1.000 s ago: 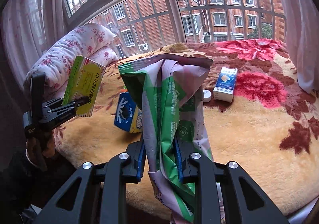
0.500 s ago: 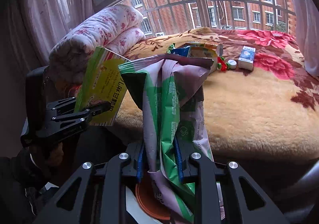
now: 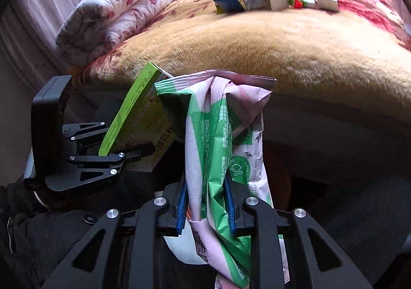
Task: Collect trash
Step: 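Lower both grippers over the orange bucket and release the box and bag, then grasp the blue milk carton with the right gripper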
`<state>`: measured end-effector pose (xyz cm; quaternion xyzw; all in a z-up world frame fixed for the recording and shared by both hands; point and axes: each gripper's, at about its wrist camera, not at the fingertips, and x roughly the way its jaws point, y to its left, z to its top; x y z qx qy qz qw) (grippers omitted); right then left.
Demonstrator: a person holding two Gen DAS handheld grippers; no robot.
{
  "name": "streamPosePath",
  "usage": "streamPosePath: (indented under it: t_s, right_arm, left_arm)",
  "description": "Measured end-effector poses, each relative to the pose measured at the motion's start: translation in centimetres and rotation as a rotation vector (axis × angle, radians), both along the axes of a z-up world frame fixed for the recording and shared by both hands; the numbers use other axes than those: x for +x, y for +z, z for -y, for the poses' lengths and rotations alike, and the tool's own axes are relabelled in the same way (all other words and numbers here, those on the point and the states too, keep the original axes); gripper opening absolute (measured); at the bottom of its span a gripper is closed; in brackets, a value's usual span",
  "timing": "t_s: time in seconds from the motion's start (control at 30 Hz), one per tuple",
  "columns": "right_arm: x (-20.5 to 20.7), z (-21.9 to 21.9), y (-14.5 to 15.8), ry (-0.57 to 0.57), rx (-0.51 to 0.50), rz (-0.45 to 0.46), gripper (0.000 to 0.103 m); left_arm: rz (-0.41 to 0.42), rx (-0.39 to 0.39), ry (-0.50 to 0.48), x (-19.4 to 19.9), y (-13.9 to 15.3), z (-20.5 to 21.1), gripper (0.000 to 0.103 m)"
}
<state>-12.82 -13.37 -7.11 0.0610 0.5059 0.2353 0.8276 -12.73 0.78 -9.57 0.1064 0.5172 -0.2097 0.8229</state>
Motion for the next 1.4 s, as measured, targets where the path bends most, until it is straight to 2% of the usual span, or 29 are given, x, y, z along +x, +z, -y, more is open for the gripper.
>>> streamPosePath:
  t_s: [0.37,0.4,0.43,0.47,0.5,0.53,0.63,0.9,1.07,1.23,1.4]
  right_arm:
    - [2.9,-0.3,-5.8,-0.003,-0.014,-0.177,0.024]
    - [3.1,-0.2,-6.2,-0.006,-0.017,-0.189,0.027]
    - [3.3,-0.3,-6.5,-0.007,-0.022,-0.199,0.030]
    - [3.6,-0.3,-6.7,-0.009,-0.034,-0.204,0.043]
    - [3.9,-0.3,-7.0,-0.016,-0.047,-0.206,0.063]
    - [4.1,-0.2,-7.0,-0.030,-0.055,-0.201,0.068]
    - [4.5,0.6,-6.8,-0.053,-0.046,-0.195,0.069]
    - [4.2,2.4,-4.1,-0.088,-0.022,-0.159,0.069]
    - [3.4,3.3,-0.3,-0.076,-0.010,-0.058,0.069]
    - [4.8,3.4,3.9,-0.083,0.027,0.065,0.069]
    - [9.5,2.5,6.9,-0.133,0.084,0.139,0.069]
  left_arm:
    - [-0.189,0.038,-0.028,3.4,-5.9,0.9,0.029]
    - [-0.206,0.036,-0.033,3.6,-6.2,0.9,0.030]
    - [-0.228,0.042,-0.033,3.9,-6.7,0.9,0.033]
    - [-0.247,0.062,-0.025,3.6,-7.1,0.9,0.049]
    - [-0.263,0.092,-0.016,3.5,-7.6,1.2,0.062]
    - [-0.269,0.115,-0.006,3.4,-7.9,1.2,0.080]
    - [-0.280,0.099,-0.009,3.4,-8.3,1.0,0.080]
    - [-0.204,0.065,-0.013,2.3,-6.0,0.1,0.080]
    - [-0.122,0.004,-0.002,2.4,-2.8,-1.3,0.080]
    - [0.024,-0.007,0.012,2.4,1.9,-2.3,0.080]
    - [0.169,0.016,0.055,2.7,5.1,-3.0,0.082]
